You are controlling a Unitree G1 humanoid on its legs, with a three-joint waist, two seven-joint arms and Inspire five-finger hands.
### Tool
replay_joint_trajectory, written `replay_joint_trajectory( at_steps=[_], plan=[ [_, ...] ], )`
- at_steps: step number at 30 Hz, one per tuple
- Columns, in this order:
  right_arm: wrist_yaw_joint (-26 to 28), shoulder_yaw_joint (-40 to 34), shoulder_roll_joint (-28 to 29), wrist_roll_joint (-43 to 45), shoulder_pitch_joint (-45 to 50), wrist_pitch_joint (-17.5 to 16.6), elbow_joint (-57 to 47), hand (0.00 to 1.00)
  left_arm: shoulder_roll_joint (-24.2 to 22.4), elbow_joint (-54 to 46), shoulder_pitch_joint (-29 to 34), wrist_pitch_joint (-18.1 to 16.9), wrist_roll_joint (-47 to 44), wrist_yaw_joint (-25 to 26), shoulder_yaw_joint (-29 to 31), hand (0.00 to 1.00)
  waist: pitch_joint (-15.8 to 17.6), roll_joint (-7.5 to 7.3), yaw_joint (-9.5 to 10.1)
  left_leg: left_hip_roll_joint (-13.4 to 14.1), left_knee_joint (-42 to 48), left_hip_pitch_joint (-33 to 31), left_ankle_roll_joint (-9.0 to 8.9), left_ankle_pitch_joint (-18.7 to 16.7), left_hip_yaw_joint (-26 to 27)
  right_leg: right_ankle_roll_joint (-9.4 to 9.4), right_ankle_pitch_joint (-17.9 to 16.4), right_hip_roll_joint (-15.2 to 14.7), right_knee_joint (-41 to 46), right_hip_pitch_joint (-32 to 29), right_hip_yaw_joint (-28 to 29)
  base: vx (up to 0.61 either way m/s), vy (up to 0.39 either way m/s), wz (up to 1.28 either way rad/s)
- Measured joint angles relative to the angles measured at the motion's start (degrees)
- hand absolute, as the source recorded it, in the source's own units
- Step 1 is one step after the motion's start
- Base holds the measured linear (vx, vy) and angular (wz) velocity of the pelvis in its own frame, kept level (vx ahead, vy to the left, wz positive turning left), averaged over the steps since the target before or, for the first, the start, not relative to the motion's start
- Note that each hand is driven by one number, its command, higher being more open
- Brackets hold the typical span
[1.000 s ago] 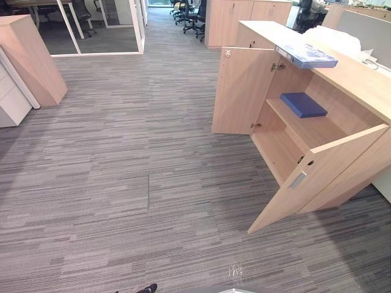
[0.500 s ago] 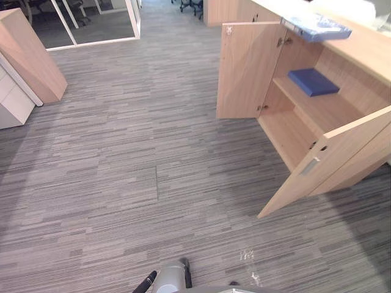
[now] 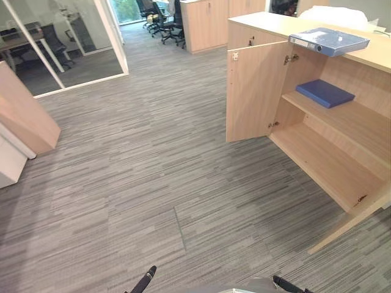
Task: Walk over to the cabinet, pick up the folder, carry it to the office cabinet, place the folder inside the office cabinet, then close the office cabinet door
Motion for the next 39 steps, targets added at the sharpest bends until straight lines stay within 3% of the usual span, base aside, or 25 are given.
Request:
replay_joint_trajectory(
  at_steps=[1,3,4,5,6,8,9,10,12,13,14,16,17,19,21,24,26,29,30,31,33,34,36,37,39],
  plan=[
    [0.0,1.1,0.4,0.1,-0.2,-0.2,-0.3,1.0,0.2,0.3,-0.4,0.0,0.0,-0.1,-0.5,1.0,0.3,0.13,-0.09,0.6,-0.1,0.7,-0.27,-0.2,-0.4,0.47,-1.2,1.8,-3.3,-0.8,-1.5,0.35,-0.017,-0.14],
    [0.0,5.1,2.5,1.2,-0.3,-1.2,-1.5,1.0,0.6,0.9,-2.1,0.0,0.2,-0.1,-1.3,1.0,0.5,0.02,-0.32,2.7,-2.1,2.1,-1.86,-1.1,-0.9,2.18,0.1,9.0,-23.6,-3.9,-4.4,0.31,-0.035,0.08],
    [0.1,5.5,2.7,2.2,-0.2,-1.3,-1.5,1.0,0.8,0.9,-2.4,0.0,0.3,-0.2,-1.3,1.0,0.6,-0.49,-0.38,2.8,-3.4,2.8,-2.27,-1.4,-1.0,1.6,2.0,9.9,-28.7,-4.3,-5.3,0.28,-0.039,0.24],
    [0.1,5.9,3.0,2.4,0.0,-1.3,-0.8,1.0,1.4,0.9,-3.2,0.0,0.9,-0.3,-1.1,1.0,1.3,-1.64,-0.39,2.9,-5.5,5.1,-2.85,-1.8,-1.3,-1.76,9.0,10.7,-35.0,-3.9,-7.0,0.22,-0.048,0.21],
    [0.1,5.9,3.3,2.4,0.2,-1.3,-0.2,1.0,1.4,0.9,-3.1,0.2,1.6,-0.1,-1.0,1.0,1.1,-1.76,-0.42,3.4,-6.1,6.0,-3.45,-2.1,-1.6,-2.75,11.3,10.8,-35.9,-3.2,-8.2,0.32,-0.095,0.1],
    [0.0,5.0,3.3,2.7,0.0,-1.2,1.4,1.0,0.8,1.9,-3.4,0.7,3.4,0.1,1.9,1.0,1.5,-1.63,-0.3,5.8,-5.9,8.6,-6.34,-3.3,-1.3,-7.42,9.5,12.8,-35.1,-1.2,-10.6,0.44,-0.181,-0.05],
    [0.1,4.9,3.2,3.4,-0.1,-1.3,1.9,1.0,0.6,1.9,-3.4,1.1,3.6,0.1,2.9,1.0,1.6,-1.52,-0.34,6.2,-5.4,8.8,-7.24,-3.1,-1.0,-7.98,9.1,13.2,-34.6,-1.2,-10.7,0.59,-0.339,-0.32],
    [0.1,3.6,3.2,4.9,0.0,-1.3,2.5,1.0,-0.3,1.8,-3.3,1.4,4.1,0.2,7.5,1.0,1.6,-1.49,-0.5,7.8,2.3,7.1,-9.92,-3.9,-0.5,-8.2,7.8,14.4,-35.9,0.9,-11.0,0.52,-0.324,-0.43],
    [0.1,1.8,3.8,5.2,0.6,-1.2,2.6,1.0,-0.8,1.7,-3.3,1.3,3.9,0.7,11.3,1.0,1.4,-1.78,-0.51,9.5,13.9,3.4,-11.29,-4.9,-0.2,-7.42,6.8,15.7,-39.9,4.2,-9.7,0.4,-0.225,-0.55],
    [0.1,0.2,3.8,5.3,1.2,-1.0,2.4,1.0,-1.6,1.1,-2.8,1.3,3.5,1.1,15.6,1.0,1.0,-0.78,-0.38,13.5,28.8,-1.8,-10.52,-3.8,0.8,-7.36,7.0,17.9,-43.3,7.1,-7.9,0.41,-0.166,-0.92],
    [0.0,-0.1,3.1,5.5,2.5,-0.9,2.3,1.0,-3.1,0.8,-1.6,1.1,3.4,1.5,19.1,1.0,0.6,0.59,-0.09,18.3,42.0,-5.8,-7.77,-0.3,2.5,-8.51,6.9,20.8,-45.9,10.5,-5.3,0.41,-0.129,-1.05],
    [-0.1,-0.1,2.4,5.6,2.9,-0.5,2.9,1.0,-3.7,0.9,-0.5,1.3,2.7,1.8,20.9,1.0,0.8,1.36,0.06,22.5,53.0,-8.9,-5.78,-0.9,3.5,-10.47,5.4,23.1,-46.9,14.0,-1.5,0.39,-0.034,-1.13],
    [-0.2,0.0,2.5,5.6,2.8,0.1,3.8,1.0,-3.7,0.9,0.2,1.6,2.3,2.1,21.4,1.0,1.2,0.38,0.49,23.4,56.9,-11.6,-5.71,-2.3,3.3,-10.85,4.6,23.4,-47.0,16.2,1.5,0.42,-0.012,-1.32],
    [-0.5,0.0,2.6,5.5,2.7,0.4,5.0,1.0,-3.4,0.7,0.5,1.7,2.2,2.4,22.1,1.0,1.6,-1.19,1.66,23.1,56.2,-15.7,-6.84,-4.2,2.6,-10.37,4.8,23.1,-48.2,18.9,6.3,0.41,-0.014,-1.4],
    [-0.7,-1.1,2.6,5.4,2.5,0.9,5.5,1.0,-3.4,0.6,0.4,1.6,2.3,2.7,22.9,1.0,2.0,-1.79,2.82,20.8,49.3,-20.5,-8.2,-5.9,-0.3,-9.51,4.8,22.2,-49.6,21.6,11.6,0.45,0.043,-1.43],
    [-0.8,-1.8,2.8,5.4,1.6,0.7,4.9,1.0,-3.4,0.5,0.3,1.3,2.5,2.3,21.8,1.0,2.4,-2.37,2.95,12.6,26.9,-24.3,-9.86,-5.5,-11.9,-7.19,3.5,18.8,-50.7,24.1,17.7,0.39,0.164,-1.09],
    [-0.7,-1.6,3.2,5.4,1.7,-0.2,3.5,1.0,-4.0,0.3,0.3,0.8,3.0,1.5,21.3,1.0,2.3,-1.3,2.97,11.0,8.5,-25.3,-11.73,-1.4,-22.7,-5.07,2.2,17.8,-52.2,25.1,20.8,0.39,0.273,-0.89],
    [-0.6,-1.6,3.5,5.8,2.9,-0.6,2.4,1.0,-4.6,0.4,0.6,0.7,3.9,1.4,21.3,1.0,1.8,0.26,3.12,12.9,3.2,-25.4,-12.49,0.8,-27.8,-1.77,-1.0,17.0,-51.9,27.7,24.9,0.44,0.385,-0.79],
    [-0.6,-1.6,3.9,6.3,3.2,-1.0,2.4,1.0,-4.7,0.8,1.3,0.8,4.1,1.4,20.7,1.0,1.2,0.35,3.22,12.3,5.3,-24.9,-13.82,7.5,-27.6,-0.59,-1.7,15.8,-50.7,28.4,27.0,0.41,0.404,-1.16],
    [0.1,-1.6,4.2,6.5,3.4,-1.3,2.7,1.0,-3.9,0.7,1.8,0.7,4.4,1.5,19.6,1.0,0.6,-0.5,3.4,11.6,6.7,-24.4,-13.52,9.7,-26.4,-0.2,-1.7,14.4,-48.4,27.4,28.7,0.39,0.406,-1.09],
    [0.5,-2.2,5.1,6.6,3.5,-1.2,3.0,1.0,-2.6,0.8,2.5,0.5,4.6,1.5,18.5,1.0,-1.0,-2.2,3.25,10.8,7.4,-23.6,-12.93,9.9,-23.1,0.56,-1.3,12.4,-44.7,25.1,29.7,0.37,0.388,-0.99],
    [0.7,-4.4,6.2,6.7,4.4,-1.1,3.0,1.0,-1.9,0.8,2.2,0.2,4.6,1.6,18.0,1.0,-2.6,-2.98,3.3,9.8,7.5,-22.8,-10.65,8.4,-20.2,1.95,-0.3,10.8,-40.0,22.0,30.6,0.35,0.382,-0.88],
    [0.8,-7.5,6.5,6.6,4.7,-0.7,3.1,1.0,-1.2,0.7,1.6,0.2,5.0,1.7,16.9,1.0,-3.9,-3.86,2.79,7.1,5.7,-20.4,-8.55,7.9,-16.9,2.1,-0.2,8.3,-30.0,17.1,31.3,0.23,0.251,-0.66],
    [0.9,-8.9,6.5,6.6,4.7,-0.1,3.6,1.0,-1.0,0.6,1.1,0.2,5.2,2.0,16.8,1.0,-4.0,-4.27,2.71,5.3,4.1,-18.4,-7.36,7.9,-15.4,1.43,0.6,6.9,-23.2,14.2,31.2,0.23,0.238,-0.58],
    [1.2,-10.5,6.0,6.8,4.8,0.4,4.1,1.0,-1.2,0.6,0.7,0.2,5.8,2.2,16.1,1.0,-3.7,-4.28,2.47,1.7,1.1,-13.9,-5.17,7.5,-13.0,-3.69,6.4,3.5,-9.8,8.2,28.7,0.21,0.235,-0.45]
  ],
)
